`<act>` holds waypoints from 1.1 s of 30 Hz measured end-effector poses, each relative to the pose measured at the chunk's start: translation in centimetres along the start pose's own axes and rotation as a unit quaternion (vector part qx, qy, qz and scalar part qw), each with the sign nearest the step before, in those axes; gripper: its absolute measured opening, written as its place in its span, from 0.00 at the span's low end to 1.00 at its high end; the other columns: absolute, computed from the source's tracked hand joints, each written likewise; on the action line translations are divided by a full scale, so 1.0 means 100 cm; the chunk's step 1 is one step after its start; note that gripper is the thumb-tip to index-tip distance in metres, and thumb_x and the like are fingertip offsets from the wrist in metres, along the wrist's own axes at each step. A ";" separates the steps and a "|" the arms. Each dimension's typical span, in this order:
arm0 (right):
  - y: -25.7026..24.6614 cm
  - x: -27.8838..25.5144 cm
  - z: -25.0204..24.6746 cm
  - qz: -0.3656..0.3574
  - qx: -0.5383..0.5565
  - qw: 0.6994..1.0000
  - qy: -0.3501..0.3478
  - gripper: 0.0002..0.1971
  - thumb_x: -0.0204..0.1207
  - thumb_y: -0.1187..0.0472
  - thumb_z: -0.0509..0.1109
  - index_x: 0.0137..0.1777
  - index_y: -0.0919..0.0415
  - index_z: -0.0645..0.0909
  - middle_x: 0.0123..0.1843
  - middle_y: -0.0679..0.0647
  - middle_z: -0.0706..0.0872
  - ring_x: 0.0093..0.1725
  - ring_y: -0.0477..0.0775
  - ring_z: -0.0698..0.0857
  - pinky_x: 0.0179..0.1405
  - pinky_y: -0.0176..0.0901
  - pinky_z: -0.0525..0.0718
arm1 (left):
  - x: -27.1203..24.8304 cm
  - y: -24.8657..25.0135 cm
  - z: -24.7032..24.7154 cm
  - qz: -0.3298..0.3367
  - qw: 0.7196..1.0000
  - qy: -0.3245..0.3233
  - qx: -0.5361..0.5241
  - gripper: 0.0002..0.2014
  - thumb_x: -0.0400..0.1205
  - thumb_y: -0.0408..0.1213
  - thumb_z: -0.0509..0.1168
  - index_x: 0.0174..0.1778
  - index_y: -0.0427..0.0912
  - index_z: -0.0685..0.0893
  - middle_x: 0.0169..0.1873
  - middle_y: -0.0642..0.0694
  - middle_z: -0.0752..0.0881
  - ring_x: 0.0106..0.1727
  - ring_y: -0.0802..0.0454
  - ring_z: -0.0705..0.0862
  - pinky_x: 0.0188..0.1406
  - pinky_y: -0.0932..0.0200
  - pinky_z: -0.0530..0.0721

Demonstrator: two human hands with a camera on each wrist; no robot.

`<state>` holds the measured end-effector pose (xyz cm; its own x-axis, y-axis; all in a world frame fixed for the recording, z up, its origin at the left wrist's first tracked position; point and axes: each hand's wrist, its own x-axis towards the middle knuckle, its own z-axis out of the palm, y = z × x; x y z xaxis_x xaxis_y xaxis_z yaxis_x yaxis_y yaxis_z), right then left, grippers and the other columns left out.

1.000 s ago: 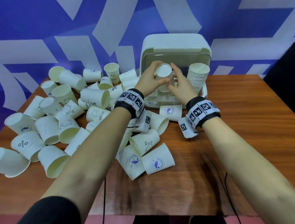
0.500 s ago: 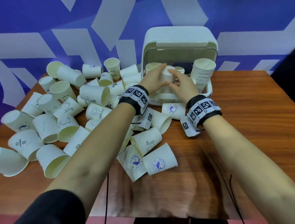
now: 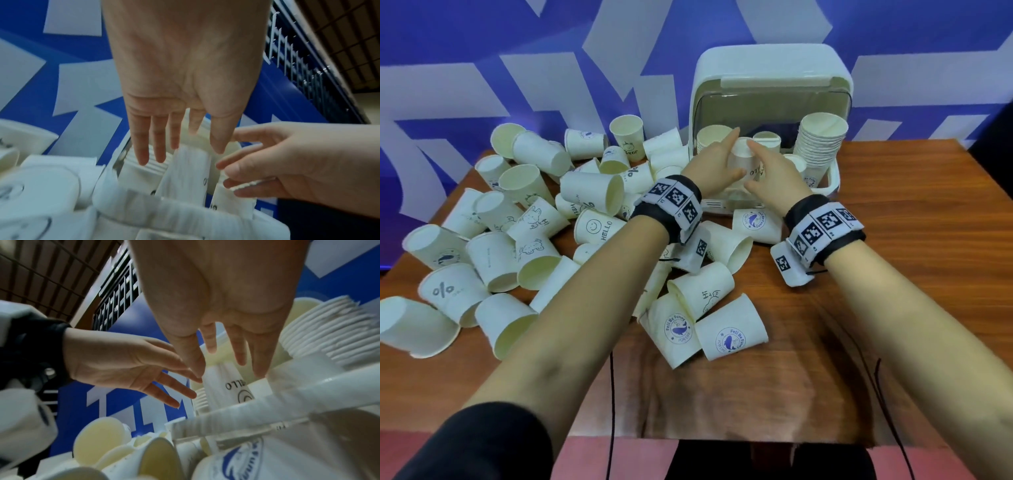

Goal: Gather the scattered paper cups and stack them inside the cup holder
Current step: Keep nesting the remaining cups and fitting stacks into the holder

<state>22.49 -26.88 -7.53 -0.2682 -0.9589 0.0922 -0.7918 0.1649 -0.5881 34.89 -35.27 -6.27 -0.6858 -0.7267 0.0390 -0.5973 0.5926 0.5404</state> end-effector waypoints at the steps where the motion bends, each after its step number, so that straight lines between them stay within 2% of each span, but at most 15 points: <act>1: -0.001 -0.007 -0.003 0.000 0.011 1.000 0.018 0.33 0.78 0.64 0.66 0.82 0.54 0.59 0.79 0.59 0.69 0.77 0.56 0.69 0.73 0.45 0.67 | -0.007 0.003 -0.005 0.007 1.000 0.004 0.003 0.35 0.83 0.42 0.65 0.83 0.42 0.58 0.76 0.40 0.72 0.72 0.45 0.75 0.69 0.54 0.73; 3: -0.004 -0.025 -0.008 0.002 0.033 0.998 0.045 0.30 0.79 0.64 0.65 0.80 0.56 0.63 0.78 0.58 0.71 0.77 0.55 0.69 0.73 0.44 0.66 | -0.024 0.009 -0.016 0.013 1.000 0.009 0.007 0.29 0.83 0.42 0.65 0.80 0.42 0.68 0.75 0.43 0.74 0.72 0.47 0.75 0.71 0.55 0.72; 5: -0.007 -0.044 -0.011 0.011 0.039 0.998 0.047 0.26 0.79 0.63 0.66 0.77 0.58 0.70 0.75 0.57 0.75 0.74 0.55 0.71 0.72 0.44 0.67 | -0.046 0.015 -0.024 0.018 1.000 0.015 -0.004 0.24 0.83 0.43 0.65 0.75 0.43 0.73 0.70 0.44 0.79 0.67 0.50 0.79 0.65 0.59 0.74; 8: -0.010 -0.073 -0.011 0.029 0.090 0.995 0.036 0.21 0.78 0.62 0.66 0.72 0.58 0.76 0.68 0.56 0.81 0.66 0.53 0.79 0.65 0.42 0.73 | -0.082 0.023 -0.028 0.032 0.999 0.015 -0.031 0.22 0.82 0.43 0.66 0.73 0.45 0.77 0.64 0.45 0.83 0.59 0.55 0.80 0.61 0.62 0.76; 11: -0.010 -0.104 -0.002 0.029 0.146 0.988 0.039 0.16 0.78 0.62 0.68 0.65 0.58 0.81 0.58 0.55 0.85 0.57 0.51 0.82 0.58 0.37 0.75 | -0.117 0.023 -0.021 0.024 0.999 0.004 -0.042 0.21 0.82 0.45 0.67 0.71 0.46 0.78 0.60 0.46 0.85 0.56 0.55 0.83 0.60 0.59 0.80; 14: -0.008 -0.132 0.010 0.044 0.158 0.986 0.009 0.15 0.77 0.59 0.70 0.63 0.56 0.83 0.55 0.52 0.86 0.56 0.49 0.83 0.57 0.39 0.76 | -0.148 0.018 -0.012 0.001 0.998 0.000 -0.067 0.22 0.79 0.50 0.69 0.68 0.49 0.81 0.56 0.50 0.87 0.55 0.55 0.85 0.61 0.53 0.83; 16: -0.006 -0.149 0.017 0.052 0.164 0.985 -0.010 0.14 0.77 0.58 0.70 0.62 0.56 0.84 0.57 0.51 0.87 0.57 0.48 0.83 0.60 0.39 0.77 | -0.168 0.017 -0.006 -0.011 0.994 -0.009 -0.107 0.21 0.79 0.47 0.71 0.68 0.49 0.81 0.55 0.51 0.87 0.55 0.56 0.85 0.60 0.58 0.83; 18: -0.005 -0.165 0.024 0.060 0.185 0.981 -0.016 0.16 0.78 0.58 0.69 0.64 0.57 0.83 0.60 0.51 0.87 0.59 0.47 0.83 0.60 0.37 0.76 | -0.188 0.019 0.001 -0.020 0.992 -0.011 -0.123 0.21 0.78 0.46 0.72 0.68 0.49 0.81 0.56 0.51 0.87 0.54 0.58 0.85 0.56 0.70 0.81; 19: -0.004 -0.172 0.027 0.068 0.194 0.979 -0.018 0.16 0.78 0.58 0.69 0.65 0.58 0.83 0.60 0.51 0.86 0.60 0.47 0.82 0.59 0.36 0.75 | -0.198 0.020 0.005 -0.022 0.992 -0.007 -0.127 0.22 0.78 0.46 0.72 0.68 0.48 0.81 0.56 0.51 0.87 0.54 0.58 0.85 0.56 0.71 0.80; 22: -0.005 -0.190 0.034 0.085 0.214 0.973 -0.008 0.16 0.79 0.58 0.69 0.65 0.59 0.83 0.61 0.51 0.85 0.58 0.44 0.81 0.55 0.33 0.72 | -0.221 0.022 0.021 -0.033 0.991 -0.002 -0.133 0.23 0.77 0.46 0.73 0.69 0.48 0.80 0.56 0.51 0.86 0.55 0.58 0.84 0.60 0.60 0.81; 26: -0.004 -0.209 0.044 0.092 0.232 0.968 -0.007 0.15 0.80 0.59 0.67 0.65 0.59 0.83 0.59 0.49 0.84 0.56 0.41 0.78 0.53 0.31 0.70 | -0.239 0.021 0.044 -0.050 0.990 -0.034 -0.125 0.27 0.77 0.47 0.73 0.72 0.49 0.77 0.62 0.50 0.83 0.60 0.59 0.80 0.63 0.64 0.75; 29: -0.002 -0.219 0.051 0.090 0.220 0.971 -0.019 0.13 0.82 0.57 0.64 0.61 0.60 0.84 0.53 0.49 0.85 0.54 0.46 0.80 0.50 0.37 0.73 | -0.245 0.021 0.057 -0.051 0.991 -0.052 -0.117 0.29 0.77 0.47 0.73 0.74 0.47 0.75 0.70 0.50 0.79 0.70 0.55 0.76 0.67 0.65 0.70; 31: 0.001 -0.224 0.054 0.083 0.205 0.975 -0.026 0.13 0.82 0.57 0.62 0.53 0.62 0.86 0.48 0.55 0.87 0.49 0.52 0.82 0.46 0.43 0.75 | -0.247 0.022 0.064 -0.046 0.993 -0.049 -0.094 0.30 0.76 0.46 0.73 0.75 0.45 0.74 0.71 0.50 0.78 0.72 0.54 0.75 0.67 0.65 0.69; 33: 0.003 -0.225 0.053 0.085 0.198 0.976 -0.020 0.13 0.83 0.58 0.61 0.50 0.64 0.85 0.49 0.58 0.87 0.51 0.55 0.82 0.48 0.46 0.76 | -0.248 0.022 0.069 -0.040 0.995 -0.052 -0.077 0.31 0.75 0.47 0.74 0.75 0.48 0.74 0.71 0.51 0.79 0.71 0.54 0.76 0.69 0.61 0.71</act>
<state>31.21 -6.43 -14.03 -0.3495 -0.9350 -0.0609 -0.4615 0.2284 -0.8572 47.70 -13.55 -11.89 -0.6833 -0.7243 -0.0921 -0.5860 0.4688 0.6609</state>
